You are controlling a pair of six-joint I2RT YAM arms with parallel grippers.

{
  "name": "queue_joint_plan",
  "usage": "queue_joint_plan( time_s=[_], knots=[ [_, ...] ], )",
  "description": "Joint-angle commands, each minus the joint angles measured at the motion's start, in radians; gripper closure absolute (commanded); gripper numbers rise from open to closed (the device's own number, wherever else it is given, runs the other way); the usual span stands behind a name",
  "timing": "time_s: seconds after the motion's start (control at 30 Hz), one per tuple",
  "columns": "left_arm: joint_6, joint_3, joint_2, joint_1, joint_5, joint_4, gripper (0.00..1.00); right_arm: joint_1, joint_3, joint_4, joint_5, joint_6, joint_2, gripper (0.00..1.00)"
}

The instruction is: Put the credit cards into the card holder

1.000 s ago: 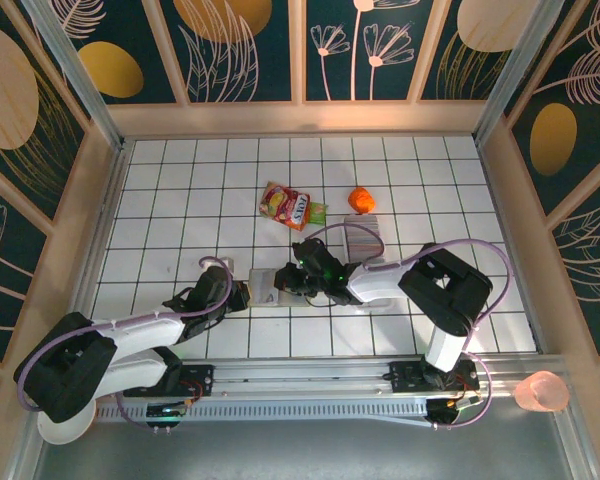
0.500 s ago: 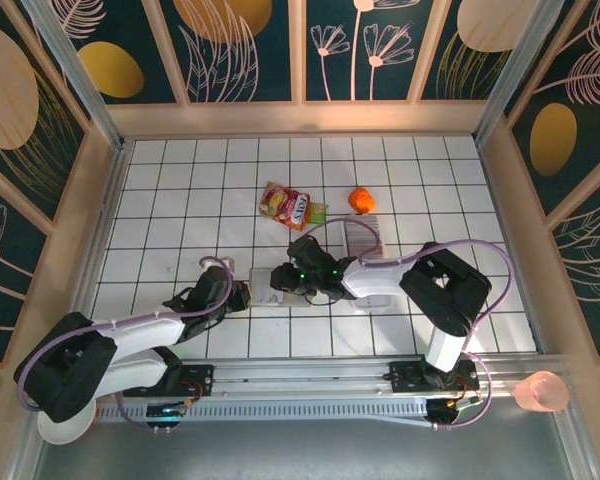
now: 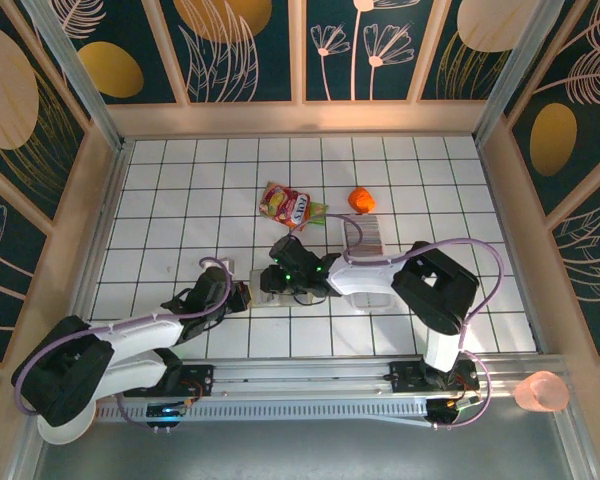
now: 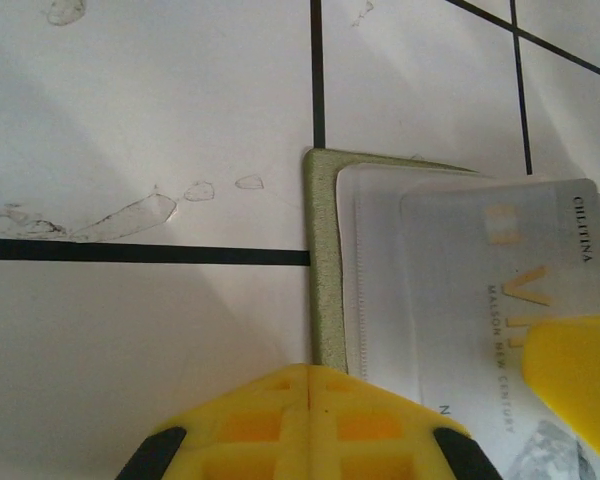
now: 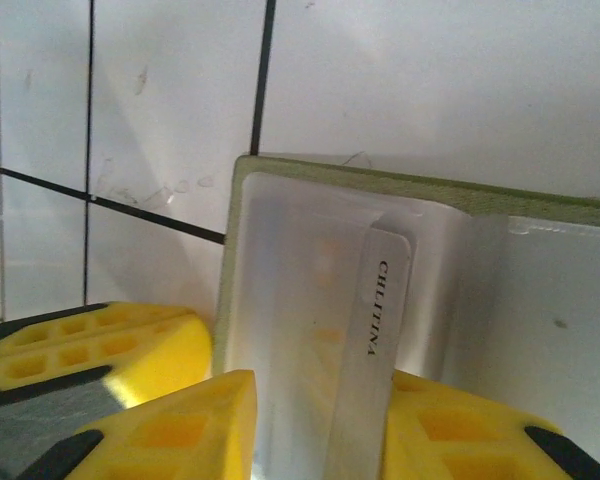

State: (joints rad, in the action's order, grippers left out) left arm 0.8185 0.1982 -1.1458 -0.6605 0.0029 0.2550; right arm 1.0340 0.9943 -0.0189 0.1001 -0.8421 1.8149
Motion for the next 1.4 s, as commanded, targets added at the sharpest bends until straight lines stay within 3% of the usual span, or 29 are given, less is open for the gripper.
queue_joint_plan(
  time_s=[0.0,0.17,0.57,0.9,1.37],
  knots=[
    [-0.015,-0.008,0.025,-0.003,0.011,-0.005,1.00,0.014,0.032,0.085,-0.081,0.032,-0.003,0.65],
    [-0.014,-0.012,0.035,-0.004,0.005,-0.010,1.00,0.015,0.020,0.118,-0.109,0.034,-0.027,0.61],
    [-0.019,-0.006,0.032,-0.003,0.010,-0.013,1.00,0.047,0.076,0.100,-0.078,0.041,0.030,0.63],
    [-0.014,-0.009,0.054,-0.003,-0.010,-0.026,1.00,0.055,0.089,0.189,-0.160,0.057,0.003,0.47],
    [0.002,-0.008,0.085,-0.002,-0.044,-0.057,1.00,0.071,0.113,0.132,-0.122,0.053,0.048,0.49]
  ],
)
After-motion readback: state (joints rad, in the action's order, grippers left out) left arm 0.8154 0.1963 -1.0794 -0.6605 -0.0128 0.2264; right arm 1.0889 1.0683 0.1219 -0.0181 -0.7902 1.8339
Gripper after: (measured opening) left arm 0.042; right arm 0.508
